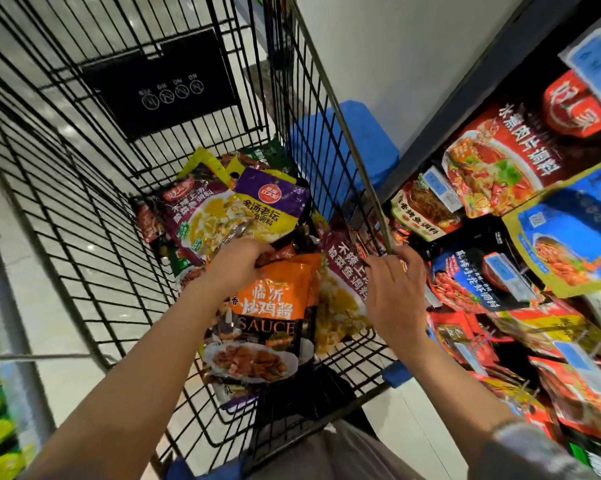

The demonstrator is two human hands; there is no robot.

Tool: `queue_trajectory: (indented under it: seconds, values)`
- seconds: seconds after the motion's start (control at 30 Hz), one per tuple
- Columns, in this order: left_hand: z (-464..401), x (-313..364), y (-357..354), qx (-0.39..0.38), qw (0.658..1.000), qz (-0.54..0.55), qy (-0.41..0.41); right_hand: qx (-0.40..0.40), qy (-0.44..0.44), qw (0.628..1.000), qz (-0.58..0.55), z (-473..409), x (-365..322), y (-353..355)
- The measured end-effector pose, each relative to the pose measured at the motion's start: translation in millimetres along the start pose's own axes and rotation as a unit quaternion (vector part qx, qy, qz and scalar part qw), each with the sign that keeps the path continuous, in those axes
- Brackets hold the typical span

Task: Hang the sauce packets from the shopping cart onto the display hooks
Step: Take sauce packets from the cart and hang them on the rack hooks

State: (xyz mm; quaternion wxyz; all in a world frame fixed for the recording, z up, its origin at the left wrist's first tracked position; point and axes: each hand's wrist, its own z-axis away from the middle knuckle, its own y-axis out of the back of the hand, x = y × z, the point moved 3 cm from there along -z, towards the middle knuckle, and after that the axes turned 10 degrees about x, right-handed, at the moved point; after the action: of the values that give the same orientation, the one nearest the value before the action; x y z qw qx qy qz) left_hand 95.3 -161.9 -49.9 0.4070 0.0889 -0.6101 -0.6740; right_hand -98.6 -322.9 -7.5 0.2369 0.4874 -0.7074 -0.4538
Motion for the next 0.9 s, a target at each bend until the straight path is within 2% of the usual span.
queue_trajectory:
  seconds: [0.07, 0.13, 0.23, 0.33, 0.47, 0.6, 0.7, 0.9]
  values:
    - [4.9, -6.6, 1.2, 0.002, 0.998, -0.048, 0.026, 0.004, 0.005, 1.000, -0.008, -2.6, -0.8, 2.2]
    - [10.4, -12.2, 0.5, 0.008, 0.998, -0.050, 0.047, 0.010, 0.000, 1.000, -0.007, -4.1, -1.0, 2.3]
    - [25.2, -12.2, 1.0, 0.058, 0.994, -0.085, 0.033, 0.008, -0.008, 1.000, -0.009, -3.3, -1.0, 0.8]
    - [45.4, -2.5, 10.0, 0.119, 0.992, -0.035, 0.016, -0.004, -0.014, 1.000, -0.013, -2.8, 0.5, -1.5]
    - [78.9, 21.8, 34.9, 0.262, 0.962, -0.005, -0.074, -0.009, -0.030, 0.999, -0.021, -2.0, 1.6, -1.1]
    - [105.3, 39.0, 63.2, 0.395, 0.917, 0.013, -0.057, -0.029, 0.005, 1.000, -0.001, -0.1, 2.6, -3.7]
    - [103.5, 44.8, 52.8, 0.381, 0.923, 0.003, -0.051, -0.041, 0.000, 0.999, -0.002, -0.4, 2.5, -3.1]
    - [96.3, 34.4, 23.4, 0.335, 0.942, -0.034, 0.013, -0.050, -0.010, 0.999, 0.009, -3.0, 0.4, -1.1]
